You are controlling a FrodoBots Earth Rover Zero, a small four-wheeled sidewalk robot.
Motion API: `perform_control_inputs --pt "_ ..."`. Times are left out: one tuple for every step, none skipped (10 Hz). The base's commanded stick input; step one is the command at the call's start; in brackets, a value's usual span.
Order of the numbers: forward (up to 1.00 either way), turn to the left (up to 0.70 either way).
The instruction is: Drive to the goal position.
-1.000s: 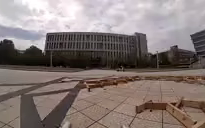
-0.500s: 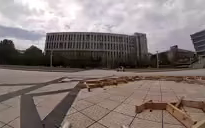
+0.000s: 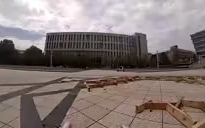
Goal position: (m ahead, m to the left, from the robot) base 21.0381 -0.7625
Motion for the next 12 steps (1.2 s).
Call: perform_control_inputs --pt "0.06 0.01" --pt "0.06 0.00" --pt "0.06 0.00" --pt "0.06 0.01" --pt "0.06 0.00" --pt "0.06 0.01" --pt "0.06 0.00" --pt "0.06 0.00" --pt "0.06 0.00" --pt "0.06 0.00" --pt "0.06 0.00" --pt "0.06 0.00"
